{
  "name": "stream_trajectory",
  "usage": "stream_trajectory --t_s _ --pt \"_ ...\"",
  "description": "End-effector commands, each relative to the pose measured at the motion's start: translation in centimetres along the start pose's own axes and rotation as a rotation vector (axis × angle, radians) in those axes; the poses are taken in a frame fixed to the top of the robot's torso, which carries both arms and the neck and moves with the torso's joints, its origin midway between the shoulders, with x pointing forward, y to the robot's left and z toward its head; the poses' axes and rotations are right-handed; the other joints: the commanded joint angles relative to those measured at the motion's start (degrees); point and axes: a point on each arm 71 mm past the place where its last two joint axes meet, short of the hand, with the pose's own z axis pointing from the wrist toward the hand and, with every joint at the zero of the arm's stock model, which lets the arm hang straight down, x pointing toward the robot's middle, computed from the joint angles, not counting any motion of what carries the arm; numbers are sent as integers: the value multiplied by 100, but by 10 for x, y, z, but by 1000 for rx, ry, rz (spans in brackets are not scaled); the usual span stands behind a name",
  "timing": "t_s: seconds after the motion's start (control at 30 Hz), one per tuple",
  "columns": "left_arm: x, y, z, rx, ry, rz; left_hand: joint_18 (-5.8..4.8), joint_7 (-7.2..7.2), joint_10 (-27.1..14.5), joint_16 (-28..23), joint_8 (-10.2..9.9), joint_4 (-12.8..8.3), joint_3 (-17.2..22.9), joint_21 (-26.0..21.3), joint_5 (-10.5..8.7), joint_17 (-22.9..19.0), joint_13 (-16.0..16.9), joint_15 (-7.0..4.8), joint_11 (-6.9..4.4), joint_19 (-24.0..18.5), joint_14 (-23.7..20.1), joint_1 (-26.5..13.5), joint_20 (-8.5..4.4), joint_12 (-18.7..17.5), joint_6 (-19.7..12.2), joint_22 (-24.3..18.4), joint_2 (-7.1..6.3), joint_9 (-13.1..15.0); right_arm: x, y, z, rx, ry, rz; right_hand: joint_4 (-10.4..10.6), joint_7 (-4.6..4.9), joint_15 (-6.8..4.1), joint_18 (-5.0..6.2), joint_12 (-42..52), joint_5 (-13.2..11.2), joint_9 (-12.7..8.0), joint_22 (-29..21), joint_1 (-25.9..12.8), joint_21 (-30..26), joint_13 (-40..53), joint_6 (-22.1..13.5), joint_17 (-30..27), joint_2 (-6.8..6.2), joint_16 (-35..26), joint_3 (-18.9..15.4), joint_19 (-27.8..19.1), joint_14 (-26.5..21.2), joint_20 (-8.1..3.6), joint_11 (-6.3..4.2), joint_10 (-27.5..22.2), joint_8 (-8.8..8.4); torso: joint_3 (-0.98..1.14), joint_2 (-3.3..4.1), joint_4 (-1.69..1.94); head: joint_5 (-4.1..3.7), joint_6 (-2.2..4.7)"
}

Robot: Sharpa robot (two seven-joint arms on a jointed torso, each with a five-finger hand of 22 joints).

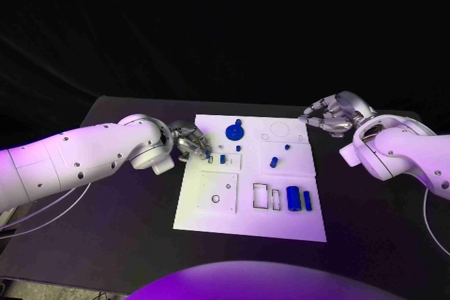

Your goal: Assemble the parts on the task board

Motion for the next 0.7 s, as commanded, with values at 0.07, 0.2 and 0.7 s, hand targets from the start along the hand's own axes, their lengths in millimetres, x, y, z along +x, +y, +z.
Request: stream_trajectory --t_s 0.07,0.2,0.7 --pt "6 1 0 -1 46 2 58 1 35 -42 -38 -60 -4 -27 46 412 15 -1 0 -19 279 49 4 -38 -52 426 -38 -18 1 0 0 -3 13 -10 -6 -2 -28 103 -7 -7 8 -1 -48 -13 585 -32 917 15 -38 24 12 457 -23 -25 4 19 -4 3 2 5 -3" --pt "6 1 0 0 48 1 56 -3 34 -44 -54 -85 -14 -23 68 408 28 -1 0 -18 277 48 3 -44 -88 434 -45 -36 1 0 0 -3 12 -10 -6 -2 -28 103 -7 -7 8 -1 -48 -13 585 -32 917 15 -38 24 12 457 -23 -25 4 19 -5 1 3 6 -1" --pt "7 2 0 0 55 0 58 -15 46 -44 -83 -147 -28 -21 117 409 61 -5 -5 -24 276 56 -2 -48 -161 450 -49 -73 1 0 0 -2 12 -10 -6 -2 -28 103 -7 -7 8 -1 -48 -13 585 -32 917 15 -38 24 12 457 -23 -25 4 19 -4 1 -1 8 1"
